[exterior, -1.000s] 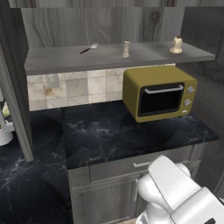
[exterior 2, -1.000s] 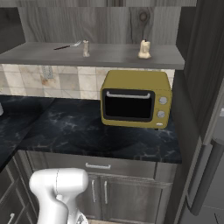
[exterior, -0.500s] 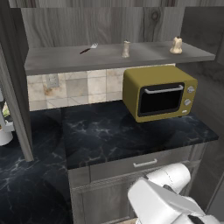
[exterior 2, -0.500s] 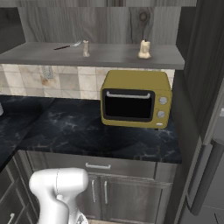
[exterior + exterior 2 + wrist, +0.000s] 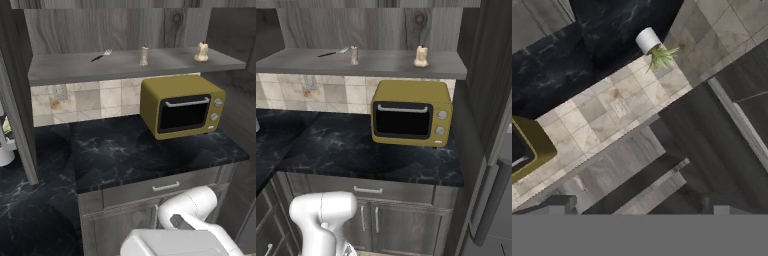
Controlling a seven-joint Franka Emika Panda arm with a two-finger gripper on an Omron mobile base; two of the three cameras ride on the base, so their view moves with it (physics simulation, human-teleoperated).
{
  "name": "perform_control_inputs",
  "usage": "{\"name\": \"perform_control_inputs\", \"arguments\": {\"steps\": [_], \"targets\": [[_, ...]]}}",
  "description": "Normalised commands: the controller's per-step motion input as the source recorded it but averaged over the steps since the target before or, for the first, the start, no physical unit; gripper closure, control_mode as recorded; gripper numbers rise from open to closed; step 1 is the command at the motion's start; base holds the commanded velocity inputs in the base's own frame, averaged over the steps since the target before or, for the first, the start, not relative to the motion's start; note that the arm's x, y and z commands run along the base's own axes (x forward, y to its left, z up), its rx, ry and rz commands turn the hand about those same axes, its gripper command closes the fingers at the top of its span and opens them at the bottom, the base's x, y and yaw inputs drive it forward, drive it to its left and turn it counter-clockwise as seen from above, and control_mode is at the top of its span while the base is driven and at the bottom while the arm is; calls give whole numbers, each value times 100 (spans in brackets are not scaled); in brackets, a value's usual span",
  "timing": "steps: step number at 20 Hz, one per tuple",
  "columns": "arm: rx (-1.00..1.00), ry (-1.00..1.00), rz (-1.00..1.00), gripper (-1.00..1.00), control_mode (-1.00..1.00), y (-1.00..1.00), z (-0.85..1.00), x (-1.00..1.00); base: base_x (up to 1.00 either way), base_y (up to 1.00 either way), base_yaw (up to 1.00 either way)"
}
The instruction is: Pick the candle and candle from the dining table and place them in the open cabinet. Close the cabinet after placing the objects.
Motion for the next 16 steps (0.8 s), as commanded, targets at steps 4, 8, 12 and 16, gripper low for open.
{"name": "perform_control_inputs", "arguments": {"steps": [4,8,12,16], "targets": [[-9,-23,7,-100,-100,8,-10,38,0,0,0],[-9,-20,6,-100,-100,4,-19,50,0,0,0],[-9,-11,4,-100,-100,3,-36,44,0,0,0],[-9,-4,2,-100,-100,8,-50,31,0,0,0]]}}
